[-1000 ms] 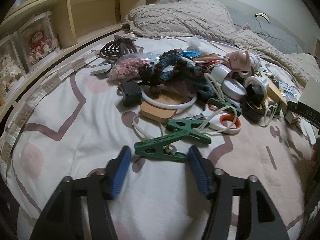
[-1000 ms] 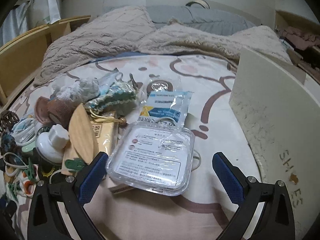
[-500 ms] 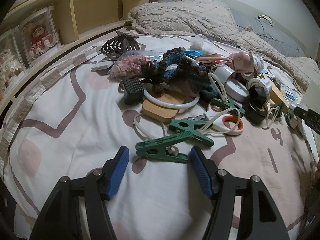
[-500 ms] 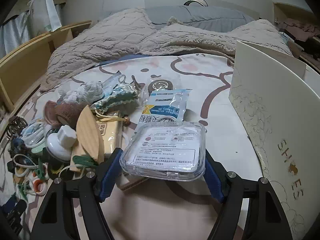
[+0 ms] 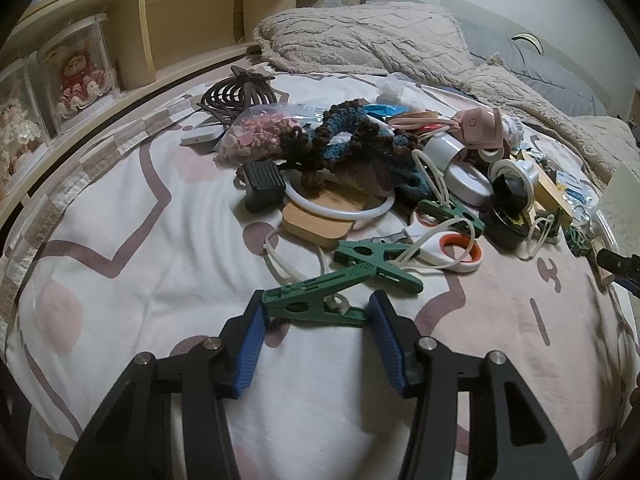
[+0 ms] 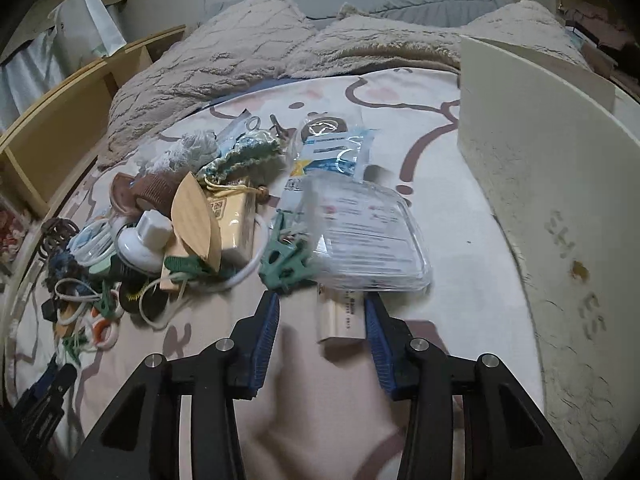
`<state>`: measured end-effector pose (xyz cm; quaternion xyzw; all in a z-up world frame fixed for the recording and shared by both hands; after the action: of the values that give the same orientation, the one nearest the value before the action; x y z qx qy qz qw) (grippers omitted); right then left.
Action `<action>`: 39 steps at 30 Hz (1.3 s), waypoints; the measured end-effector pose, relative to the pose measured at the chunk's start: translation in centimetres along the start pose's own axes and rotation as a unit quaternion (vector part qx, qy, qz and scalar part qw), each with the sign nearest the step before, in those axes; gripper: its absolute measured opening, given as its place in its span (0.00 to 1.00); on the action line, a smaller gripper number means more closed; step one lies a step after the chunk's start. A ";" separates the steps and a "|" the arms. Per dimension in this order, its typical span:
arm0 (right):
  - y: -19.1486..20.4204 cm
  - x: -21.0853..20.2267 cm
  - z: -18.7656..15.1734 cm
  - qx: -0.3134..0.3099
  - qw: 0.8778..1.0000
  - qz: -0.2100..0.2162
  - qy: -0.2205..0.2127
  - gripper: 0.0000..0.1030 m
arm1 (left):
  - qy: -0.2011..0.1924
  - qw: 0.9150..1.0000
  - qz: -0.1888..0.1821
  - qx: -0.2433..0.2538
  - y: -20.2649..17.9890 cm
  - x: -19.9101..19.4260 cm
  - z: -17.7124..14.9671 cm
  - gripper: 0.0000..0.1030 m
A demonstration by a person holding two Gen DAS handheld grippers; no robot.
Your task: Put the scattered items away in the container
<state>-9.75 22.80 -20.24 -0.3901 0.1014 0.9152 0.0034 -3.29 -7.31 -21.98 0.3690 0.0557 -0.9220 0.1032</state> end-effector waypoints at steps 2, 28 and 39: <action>-0.2 -0.5 0.0 -0.004 1.000 -0.008 -0.004 0.72 | 0.000 1.000 -0.003 0.003 -0.2 0.0 0.0 0.49; -1.5 2.3 3.2 -0.106 0.988 -0.102 -0.040 0.47 | -0.001 1.000 -0.013 0.012 -0.7 -0.2 -0.1 0.50; -1.8 -0.2 4.2 -0.085 0.990 -0.075 -0.079 0.24 | -0.001 1.000 -0.013 0.012 -0.7 -0.2 0.0 0.49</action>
<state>-12.42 25.35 -17.57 -0.3218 -0.0076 0.9456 0.0471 -3.24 -6.57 -21.82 0.3686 0.0496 -0.9242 0.0869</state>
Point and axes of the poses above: each gripper's, at about its wrist camera, not at the fingertips, and x roughly the way its jaws point, y to its left, z to its top, the point moved 8 cm from there along x, roughly the way its jaws point, and after that the axes turned 5 degrees about -y, right-handed, at the moved point
